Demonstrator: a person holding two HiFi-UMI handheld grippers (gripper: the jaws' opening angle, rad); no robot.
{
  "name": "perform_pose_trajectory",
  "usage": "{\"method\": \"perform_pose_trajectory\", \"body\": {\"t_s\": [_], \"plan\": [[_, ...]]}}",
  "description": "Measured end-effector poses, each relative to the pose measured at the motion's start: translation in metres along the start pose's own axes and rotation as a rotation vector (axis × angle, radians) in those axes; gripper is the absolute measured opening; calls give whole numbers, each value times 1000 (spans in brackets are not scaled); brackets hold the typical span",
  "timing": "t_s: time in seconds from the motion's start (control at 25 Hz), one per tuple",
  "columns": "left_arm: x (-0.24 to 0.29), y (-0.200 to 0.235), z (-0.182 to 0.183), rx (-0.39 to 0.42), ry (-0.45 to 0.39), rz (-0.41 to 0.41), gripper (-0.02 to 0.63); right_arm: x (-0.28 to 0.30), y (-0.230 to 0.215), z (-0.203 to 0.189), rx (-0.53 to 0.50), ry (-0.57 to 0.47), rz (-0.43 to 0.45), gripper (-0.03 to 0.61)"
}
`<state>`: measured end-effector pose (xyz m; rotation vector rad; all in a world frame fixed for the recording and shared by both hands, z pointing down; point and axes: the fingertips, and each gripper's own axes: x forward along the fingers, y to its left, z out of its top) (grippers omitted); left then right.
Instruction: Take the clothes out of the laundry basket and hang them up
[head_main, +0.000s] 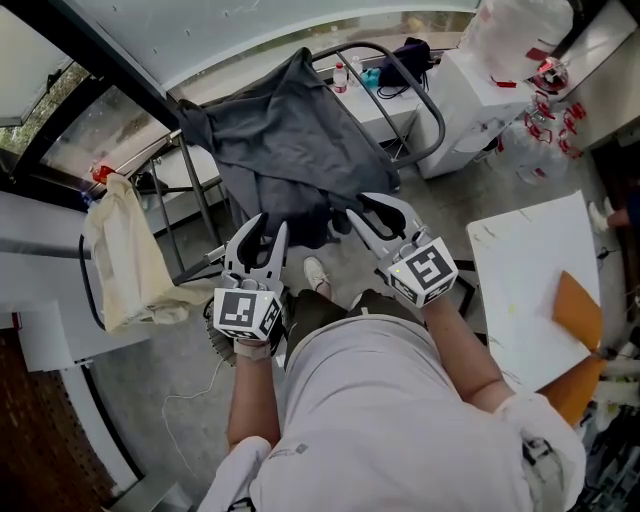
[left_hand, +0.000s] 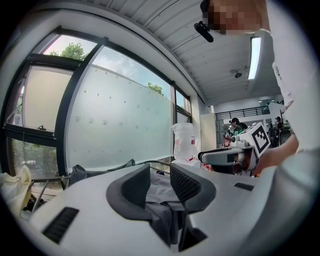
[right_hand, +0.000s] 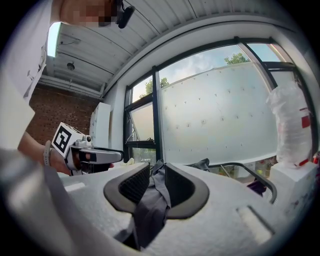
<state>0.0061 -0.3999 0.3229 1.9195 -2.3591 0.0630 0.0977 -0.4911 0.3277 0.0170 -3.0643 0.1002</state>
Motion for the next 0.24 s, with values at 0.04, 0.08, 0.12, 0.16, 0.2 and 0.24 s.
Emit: {"method": "perform_pose_trajectory", "body": {"t_s": [0.04,0.08,0.12,0.16,0.2,0.24], "plan": [[0,-2,0,1,1,-2,114,-2,-1,0,0,1,-1,100],[1,-4,0,1,2,-3,114,-3,-1,0,0,1,-2,100],[1,-6,-1,0,2,-5,114,-5,-2,0,0,1,-4,100],[0,-8,-1,0,3,-6,114,-6,-3,0,0,1,-6,100],[0,-10,-2,1,3,-8,114,-8,-3,0,0,1,-8,100],[-1,-11,-2,1,4,-9,114,-10,-4,0,0,1,-11,100]]}}
